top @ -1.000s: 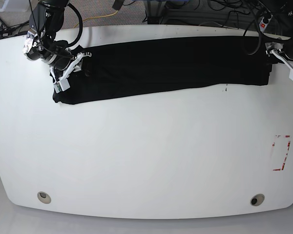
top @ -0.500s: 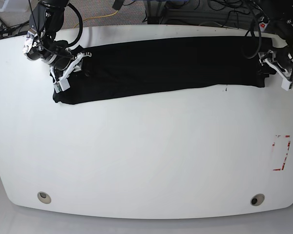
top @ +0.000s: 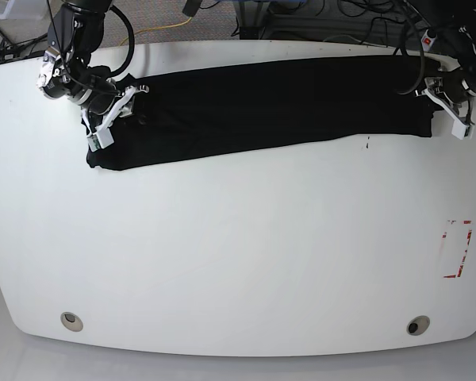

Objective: Fold the T-shirt properly
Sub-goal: 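Release the left gripper and grasp the strip near its middle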

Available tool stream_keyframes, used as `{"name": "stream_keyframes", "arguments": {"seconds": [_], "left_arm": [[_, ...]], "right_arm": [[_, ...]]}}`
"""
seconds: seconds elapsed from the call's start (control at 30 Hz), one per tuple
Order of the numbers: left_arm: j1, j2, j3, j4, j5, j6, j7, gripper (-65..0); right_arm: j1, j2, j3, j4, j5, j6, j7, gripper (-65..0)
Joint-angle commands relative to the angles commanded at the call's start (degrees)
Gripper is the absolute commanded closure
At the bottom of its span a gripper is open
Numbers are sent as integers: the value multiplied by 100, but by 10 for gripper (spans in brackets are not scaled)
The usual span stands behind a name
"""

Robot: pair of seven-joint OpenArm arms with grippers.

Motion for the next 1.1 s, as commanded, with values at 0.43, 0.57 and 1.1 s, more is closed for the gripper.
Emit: {"name": "stream_keyframes", "arguments": {"seconds": [0.43,0.57,1.1], "left_arm": [[26,879,1697,2031,0,0,435,-46],[18,1187,2418,2022,35,0,435,-47],[-413,1776,3191,1846,185,0,435,-49]], "right_arm": [[0,-9,-26,0,0,0,0,-222],[0,-9,-26,0,0,0,0,-222],[0,-167,-26,18,0,0,0,-222]]}}
